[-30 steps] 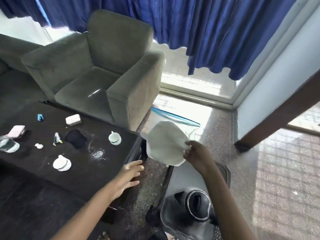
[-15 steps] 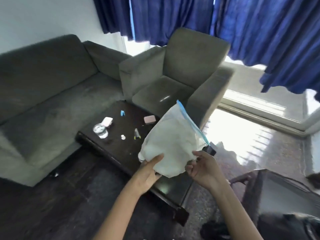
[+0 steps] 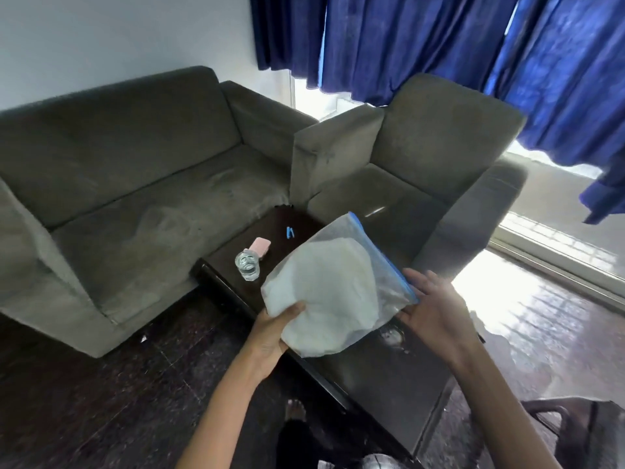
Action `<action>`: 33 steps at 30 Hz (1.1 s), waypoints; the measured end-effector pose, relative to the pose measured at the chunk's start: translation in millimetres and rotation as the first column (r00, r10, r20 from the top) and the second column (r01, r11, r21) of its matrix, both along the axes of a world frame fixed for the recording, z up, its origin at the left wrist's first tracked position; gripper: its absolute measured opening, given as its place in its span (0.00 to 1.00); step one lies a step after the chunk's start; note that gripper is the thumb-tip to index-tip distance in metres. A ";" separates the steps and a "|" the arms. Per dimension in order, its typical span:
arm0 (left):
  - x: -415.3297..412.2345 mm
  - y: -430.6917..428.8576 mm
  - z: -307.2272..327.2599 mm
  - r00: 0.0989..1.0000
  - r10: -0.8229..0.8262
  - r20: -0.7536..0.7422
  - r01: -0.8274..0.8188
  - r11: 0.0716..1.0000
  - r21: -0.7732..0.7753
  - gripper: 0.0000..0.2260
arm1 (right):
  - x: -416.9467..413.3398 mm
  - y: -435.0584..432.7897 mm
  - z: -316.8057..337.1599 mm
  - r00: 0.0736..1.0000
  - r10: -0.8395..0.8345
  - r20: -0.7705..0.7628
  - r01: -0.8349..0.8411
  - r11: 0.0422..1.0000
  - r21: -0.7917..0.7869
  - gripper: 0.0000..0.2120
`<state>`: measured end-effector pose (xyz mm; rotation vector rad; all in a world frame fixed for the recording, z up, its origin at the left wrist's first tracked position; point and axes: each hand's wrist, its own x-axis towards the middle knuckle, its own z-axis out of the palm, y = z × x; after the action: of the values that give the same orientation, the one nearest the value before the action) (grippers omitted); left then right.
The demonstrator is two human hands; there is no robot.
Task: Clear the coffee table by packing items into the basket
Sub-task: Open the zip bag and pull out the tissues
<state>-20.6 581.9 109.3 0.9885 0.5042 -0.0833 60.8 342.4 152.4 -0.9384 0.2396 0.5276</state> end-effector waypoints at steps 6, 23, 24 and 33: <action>58.2 63.1 -1.7 0.997 -0.057 -0.052 0.061 0.996 0.070 0.15 | 74.2 64.7 -9.7 0.991 0.052 0.120 -0.014 0.953 -0.302 0.09; 222.8 161.3 -18.4 0.914 -0.351 -0.205 0.361 0.933 0.013 0.17 | 183.5 143.7 -25.4 0.980 0.104 0.169 0.003 0.845 -0.535 0.12; 232.4 167.3 -18.8 0.906 -0.372 -0.203 0.383 0.924 0.013 0.16 | 184.7 148.4 -25.3 0.982 0.079 0.169 0.024 0.845 -0.534 0.10; 321.8 217.1 -15.1 0.766 -0.618 -0.178 0.619 0.783 -0.052 0.21 | 207.1 215.9 -7.1 0.969 -0.134 0.209 0.240 0.715 -0.657 0.15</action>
<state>301.2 799.0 94.2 1.1318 0.3256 -0.7817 267.9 558.3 145.3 -1.6490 0.4056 0.1610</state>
